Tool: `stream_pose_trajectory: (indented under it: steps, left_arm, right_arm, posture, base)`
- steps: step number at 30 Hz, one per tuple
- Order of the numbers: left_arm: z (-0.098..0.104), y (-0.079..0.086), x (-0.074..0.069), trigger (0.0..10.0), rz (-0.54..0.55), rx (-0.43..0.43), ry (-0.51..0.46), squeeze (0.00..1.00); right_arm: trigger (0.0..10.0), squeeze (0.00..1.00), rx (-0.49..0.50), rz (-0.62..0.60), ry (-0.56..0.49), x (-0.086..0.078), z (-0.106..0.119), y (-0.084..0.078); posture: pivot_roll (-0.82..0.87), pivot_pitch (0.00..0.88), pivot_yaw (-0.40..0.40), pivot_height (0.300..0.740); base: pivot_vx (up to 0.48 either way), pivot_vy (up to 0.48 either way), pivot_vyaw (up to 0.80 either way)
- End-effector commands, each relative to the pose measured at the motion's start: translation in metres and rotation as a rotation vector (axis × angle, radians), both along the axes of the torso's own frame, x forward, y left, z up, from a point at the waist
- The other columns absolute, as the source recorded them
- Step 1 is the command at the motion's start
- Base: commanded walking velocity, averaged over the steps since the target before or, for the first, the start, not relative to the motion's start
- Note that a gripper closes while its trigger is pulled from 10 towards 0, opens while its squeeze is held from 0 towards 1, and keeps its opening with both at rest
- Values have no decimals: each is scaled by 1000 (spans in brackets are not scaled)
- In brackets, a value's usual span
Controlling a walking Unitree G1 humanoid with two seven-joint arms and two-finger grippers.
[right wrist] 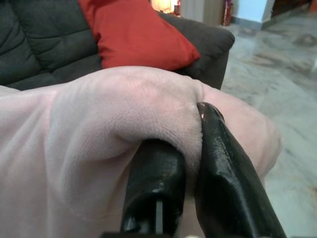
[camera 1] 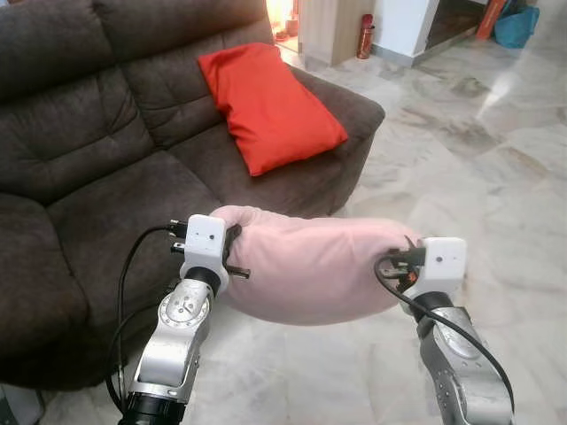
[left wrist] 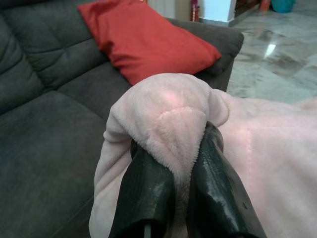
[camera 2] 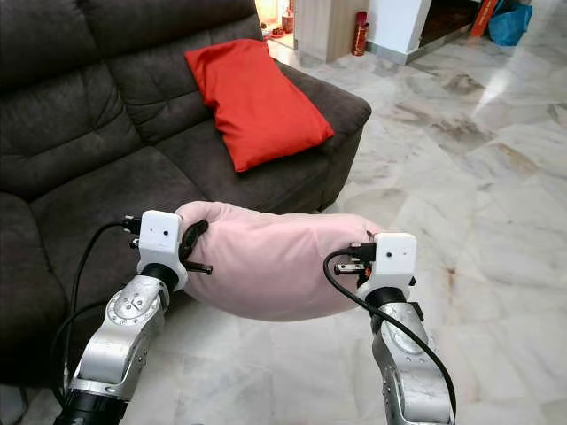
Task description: Move the pillow to the sofa from floor
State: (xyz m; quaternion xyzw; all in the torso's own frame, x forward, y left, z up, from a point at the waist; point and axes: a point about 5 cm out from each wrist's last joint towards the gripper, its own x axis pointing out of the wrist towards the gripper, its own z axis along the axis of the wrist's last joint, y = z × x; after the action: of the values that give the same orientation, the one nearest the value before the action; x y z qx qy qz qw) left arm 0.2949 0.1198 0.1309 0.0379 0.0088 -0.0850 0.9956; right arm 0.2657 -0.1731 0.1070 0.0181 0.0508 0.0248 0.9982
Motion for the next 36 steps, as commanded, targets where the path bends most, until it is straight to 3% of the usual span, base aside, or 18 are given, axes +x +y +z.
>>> stream_pose_trajectory:
  steps: [1,36]
  left_arm:
    - [12,-4,-1,10000,-26,6,-69,0]
    - [22,-9,6,10000,-28,7,-104,0]
  right_arm:
    - [10000,0,1,37,-114,2,21,9]
    - [10000,0,5,84,-132,14,27,12]
  posture:
    - [60,0,-20,740]
    - [84,28,-45,740]
  base:
    - [0,0,800]
    - [0,0,800]
